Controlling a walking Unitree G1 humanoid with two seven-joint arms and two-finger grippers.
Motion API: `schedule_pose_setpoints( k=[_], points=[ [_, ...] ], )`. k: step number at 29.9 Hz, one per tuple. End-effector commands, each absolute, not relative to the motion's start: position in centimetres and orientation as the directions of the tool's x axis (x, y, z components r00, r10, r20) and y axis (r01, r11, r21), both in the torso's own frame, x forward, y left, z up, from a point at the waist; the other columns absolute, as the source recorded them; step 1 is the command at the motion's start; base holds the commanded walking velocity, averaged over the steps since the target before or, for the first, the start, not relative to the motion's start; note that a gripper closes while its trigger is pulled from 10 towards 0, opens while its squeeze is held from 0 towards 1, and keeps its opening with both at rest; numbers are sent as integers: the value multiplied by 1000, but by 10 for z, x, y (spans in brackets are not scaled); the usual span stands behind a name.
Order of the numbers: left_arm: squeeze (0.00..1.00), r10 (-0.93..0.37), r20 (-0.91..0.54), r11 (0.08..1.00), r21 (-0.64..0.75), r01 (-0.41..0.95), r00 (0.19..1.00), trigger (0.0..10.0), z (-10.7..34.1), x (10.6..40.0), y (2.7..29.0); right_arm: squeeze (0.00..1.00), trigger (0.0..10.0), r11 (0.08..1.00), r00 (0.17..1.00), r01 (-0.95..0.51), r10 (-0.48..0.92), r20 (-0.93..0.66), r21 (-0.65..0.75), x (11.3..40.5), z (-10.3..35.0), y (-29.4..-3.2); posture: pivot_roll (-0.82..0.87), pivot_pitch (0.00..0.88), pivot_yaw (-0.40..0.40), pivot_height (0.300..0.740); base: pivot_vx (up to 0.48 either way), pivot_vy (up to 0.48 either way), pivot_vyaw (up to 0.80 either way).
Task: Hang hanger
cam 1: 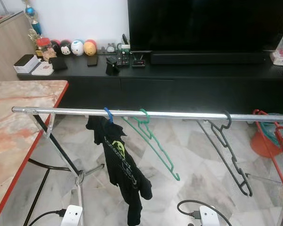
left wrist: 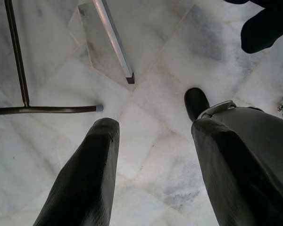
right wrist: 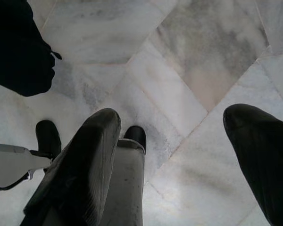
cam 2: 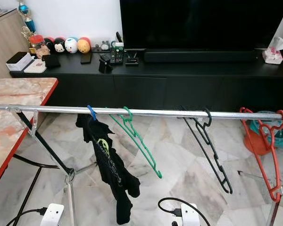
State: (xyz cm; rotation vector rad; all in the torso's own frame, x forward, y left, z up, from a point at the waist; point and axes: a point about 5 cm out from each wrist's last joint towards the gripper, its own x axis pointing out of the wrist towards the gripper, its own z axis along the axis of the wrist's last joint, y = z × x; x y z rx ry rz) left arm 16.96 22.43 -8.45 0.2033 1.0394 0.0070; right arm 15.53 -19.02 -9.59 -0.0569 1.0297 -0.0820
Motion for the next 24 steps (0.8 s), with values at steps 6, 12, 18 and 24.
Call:
schedule_pose_setpoints(
  k=[6, 12, 18, 24],
  points=[
    [0, 90, -863, 984, 153, 87, 497, 10000, -88, 167, 217, 0, 10000, 988, 487, 110, -147, -861, -107, 154, -96, -200, -78, 0, 1, 740, 0, 0, 0],
    [0, 94, -868, 989, 139, 57, 487, 10000, -90, 162, 215, 0, 10000, 990, 485, 92, -141, -863, -110, 160, -94, -195, -56, 0, -16, 740, -169, 0, 0],
    [0, 97, -876, 988, 142, 61, 473, 10000, -92, 156, 215, 0, 10000, 992, 482, 73, -122, -868, -99, 147, -98, -196, -54, 0, -10, 740, -259, 0, 0],
    [0, 96, -880, 986, 149, 78, 466, 10000, -93, 154, 217, 0, 10000, 990, 456, 99, -138, -879, -104, 137, -102, -198, -79, 0, 11, 740, -264, 0, 0]
  ],
)
